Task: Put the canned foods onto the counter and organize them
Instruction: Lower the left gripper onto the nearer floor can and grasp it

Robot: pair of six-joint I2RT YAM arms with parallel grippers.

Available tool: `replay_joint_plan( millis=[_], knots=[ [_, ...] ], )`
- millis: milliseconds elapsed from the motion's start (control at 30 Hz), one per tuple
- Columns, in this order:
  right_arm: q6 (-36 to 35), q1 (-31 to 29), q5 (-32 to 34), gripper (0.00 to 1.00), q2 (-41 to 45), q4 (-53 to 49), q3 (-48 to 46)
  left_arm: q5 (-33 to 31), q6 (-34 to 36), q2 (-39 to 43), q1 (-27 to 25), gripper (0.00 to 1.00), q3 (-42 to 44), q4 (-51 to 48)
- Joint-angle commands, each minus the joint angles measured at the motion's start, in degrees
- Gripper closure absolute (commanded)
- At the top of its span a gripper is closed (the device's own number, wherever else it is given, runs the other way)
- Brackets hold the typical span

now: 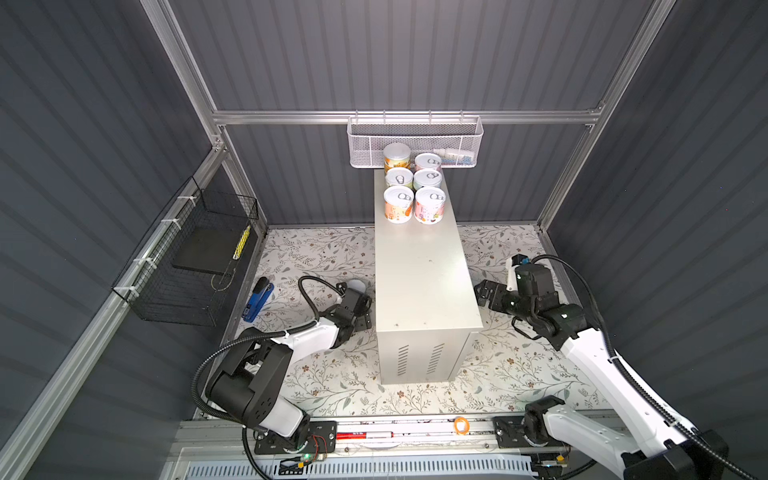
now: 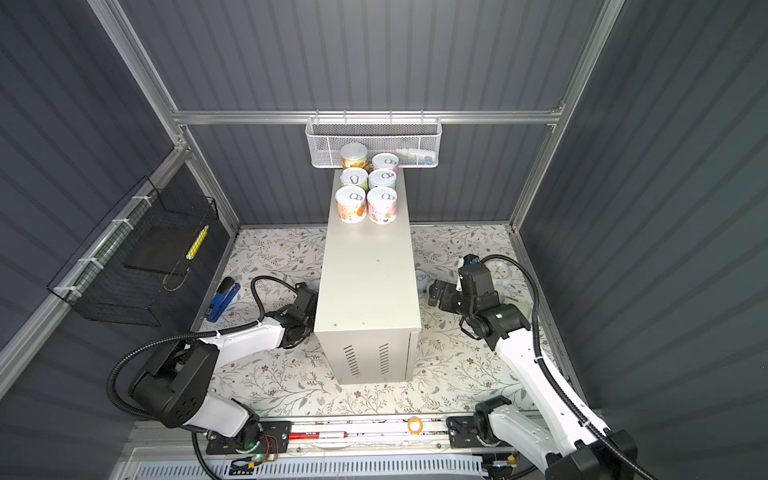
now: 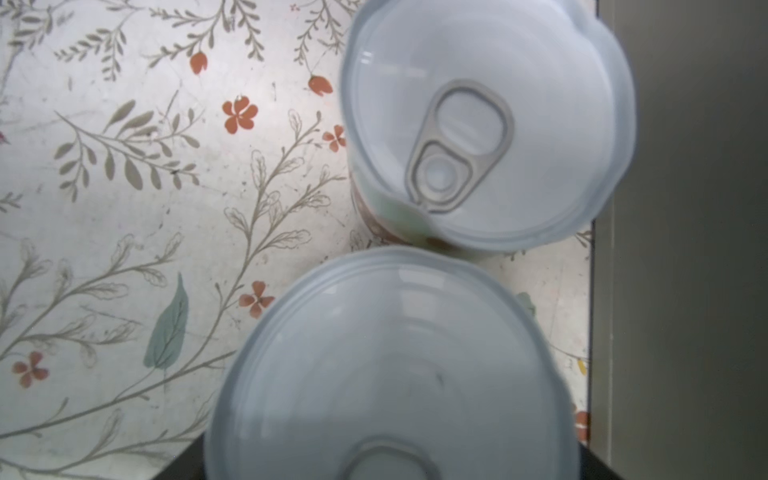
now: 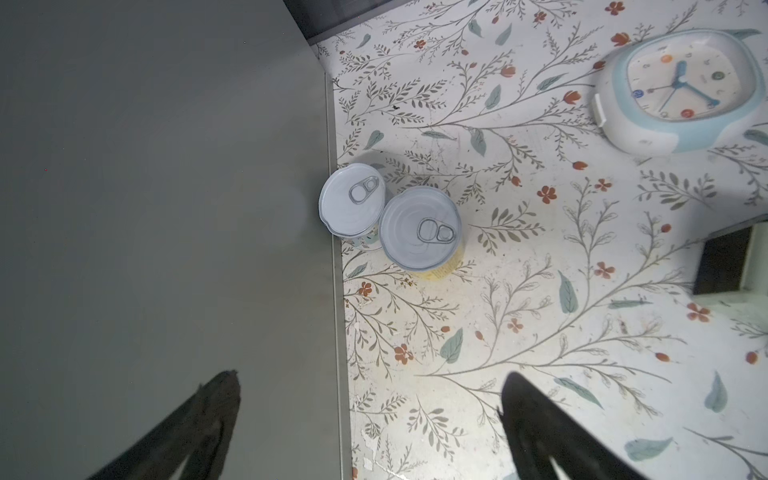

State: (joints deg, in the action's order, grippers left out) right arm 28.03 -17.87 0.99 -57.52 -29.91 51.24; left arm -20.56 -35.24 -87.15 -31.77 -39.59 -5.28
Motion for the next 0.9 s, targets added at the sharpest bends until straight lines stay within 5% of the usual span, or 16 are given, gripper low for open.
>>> replay_joint_plan(
  millis=[0,500,867],
  knots=[
    [-0.58,0.22,-0.5,0.01,0.08,0.76,0.52,-1.83,-1.54,-0.21,0.61,0.15,1.16,2.29],
    [-1.07,0.24,-0.69,0.01,-1.51,1.43,0.48,-2.74,-0.62,-3.14,0.64,0.13,1.16,6.68],
    [-0.67,0.2,-0.42,0.01,-0.05,2.86,-1.89,-4.01,0.7,-0.88,0.57,0.37,3.71,8.16]
  ],
)
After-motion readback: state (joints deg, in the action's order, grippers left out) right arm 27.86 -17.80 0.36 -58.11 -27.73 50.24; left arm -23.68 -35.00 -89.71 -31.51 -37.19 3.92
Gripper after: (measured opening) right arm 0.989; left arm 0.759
